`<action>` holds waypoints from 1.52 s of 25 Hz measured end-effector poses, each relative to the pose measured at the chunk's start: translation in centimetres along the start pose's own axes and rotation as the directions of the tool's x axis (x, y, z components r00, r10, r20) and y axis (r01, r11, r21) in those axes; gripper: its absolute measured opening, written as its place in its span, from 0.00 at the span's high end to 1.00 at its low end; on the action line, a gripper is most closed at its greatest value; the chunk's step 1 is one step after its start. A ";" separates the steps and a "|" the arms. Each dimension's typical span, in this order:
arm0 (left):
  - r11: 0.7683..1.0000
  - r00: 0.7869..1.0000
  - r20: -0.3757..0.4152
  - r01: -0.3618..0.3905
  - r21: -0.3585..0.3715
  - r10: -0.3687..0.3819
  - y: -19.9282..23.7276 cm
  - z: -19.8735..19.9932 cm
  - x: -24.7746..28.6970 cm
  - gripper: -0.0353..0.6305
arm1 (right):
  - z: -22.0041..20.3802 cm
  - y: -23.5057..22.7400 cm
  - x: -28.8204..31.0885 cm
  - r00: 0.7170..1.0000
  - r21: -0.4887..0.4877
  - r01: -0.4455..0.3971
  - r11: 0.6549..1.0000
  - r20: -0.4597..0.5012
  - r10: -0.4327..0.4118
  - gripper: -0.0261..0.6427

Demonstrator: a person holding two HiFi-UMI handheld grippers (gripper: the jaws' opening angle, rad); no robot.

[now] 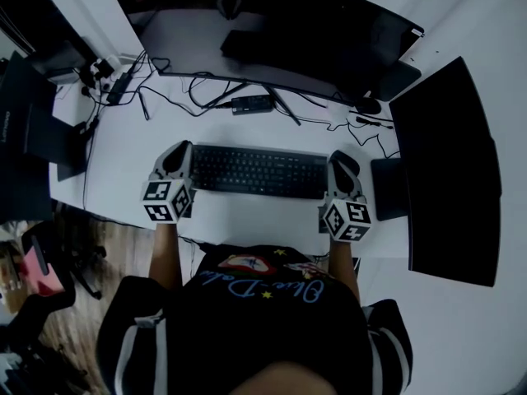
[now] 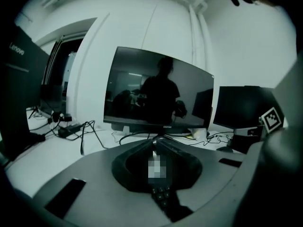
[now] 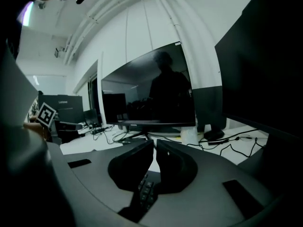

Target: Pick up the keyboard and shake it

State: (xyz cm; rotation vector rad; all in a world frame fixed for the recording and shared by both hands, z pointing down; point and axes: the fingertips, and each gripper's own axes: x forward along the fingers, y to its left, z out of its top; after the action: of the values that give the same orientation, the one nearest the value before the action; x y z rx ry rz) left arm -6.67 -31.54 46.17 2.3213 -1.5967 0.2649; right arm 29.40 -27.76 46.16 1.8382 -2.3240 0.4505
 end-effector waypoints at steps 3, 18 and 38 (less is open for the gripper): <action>0.995 0.999 0.029 0.038 0.093 -0.041 -1.8 2.3 -0.7 0.93 | 2.5 1.6 -0.3 0.997 -0.005 -0.053 0.999 0.064 0.053 0.96; 0.973 0.982 0.048 0.173 0.151 -0.182 -8.5 4.8 -1.6 0.94 | 6.4 5.8 -1.4 0.978 -0.103 -0.150 0.983 0.129 0.162 0.96; 0.973 0.984 0.032 0.171 0.155 -0.178 -8.3 4.8 -1.8 0.94 | 6.1 6.2 -1.7 0.979 -0.109 -0.157 0.982 0.116 0.169 0.96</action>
State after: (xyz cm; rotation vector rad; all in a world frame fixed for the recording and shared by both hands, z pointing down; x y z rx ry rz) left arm 0.31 -28.96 39.87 2.5826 -1.4255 0.3047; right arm 24.26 -26.88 39.02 1.6838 -2.5422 0.2400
